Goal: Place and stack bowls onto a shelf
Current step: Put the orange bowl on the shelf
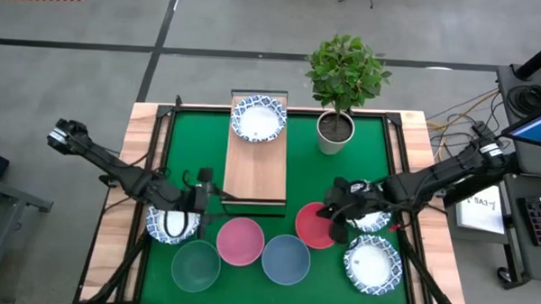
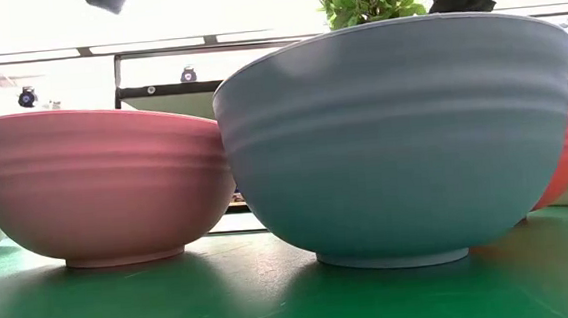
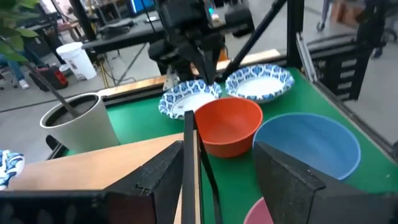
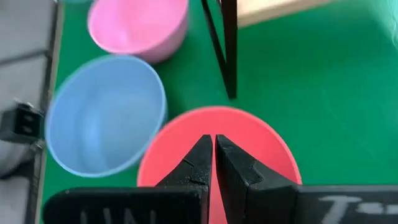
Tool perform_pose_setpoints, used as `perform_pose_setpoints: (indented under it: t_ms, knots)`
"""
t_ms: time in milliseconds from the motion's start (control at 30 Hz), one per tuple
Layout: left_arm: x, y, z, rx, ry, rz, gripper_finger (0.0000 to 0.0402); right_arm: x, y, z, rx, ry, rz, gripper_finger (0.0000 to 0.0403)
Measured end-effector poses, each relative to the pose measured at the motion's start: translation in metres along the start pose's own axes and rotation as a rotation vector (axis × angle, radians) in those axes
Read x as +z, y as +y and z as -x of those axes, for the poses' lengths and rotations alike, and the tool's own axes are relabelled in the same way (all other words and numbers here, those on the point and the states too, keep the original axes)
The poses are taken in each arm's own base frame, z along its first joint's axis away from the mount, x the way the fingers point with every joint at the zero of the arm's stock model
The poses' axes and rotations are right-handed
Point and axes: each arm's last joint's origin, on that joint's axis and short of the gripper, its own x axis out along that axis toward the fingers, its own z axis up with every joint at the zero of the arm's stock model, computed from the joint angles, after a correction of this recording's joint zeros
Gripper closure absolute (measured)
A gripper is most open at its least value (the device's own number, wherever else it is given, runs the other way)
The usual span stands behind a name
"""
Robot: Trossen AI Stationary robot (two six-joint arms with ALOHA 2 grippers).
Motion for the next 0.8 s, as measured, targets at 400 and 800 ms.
perform_pose_setpoints:
  t_ms: [400,800]
  knots:
    - [-0.024,0.001,0.005,0.006,-0.103,0.081,0.0233,0.03,0.011,0.001,-0.124,0.192,0.047,0.0394]
    - [0.0,0.004,0.008,0.016,-0.173,0.043,0.0233,0.036,0.007,-0.011,-0.144,0.212,0.124,0.0394]
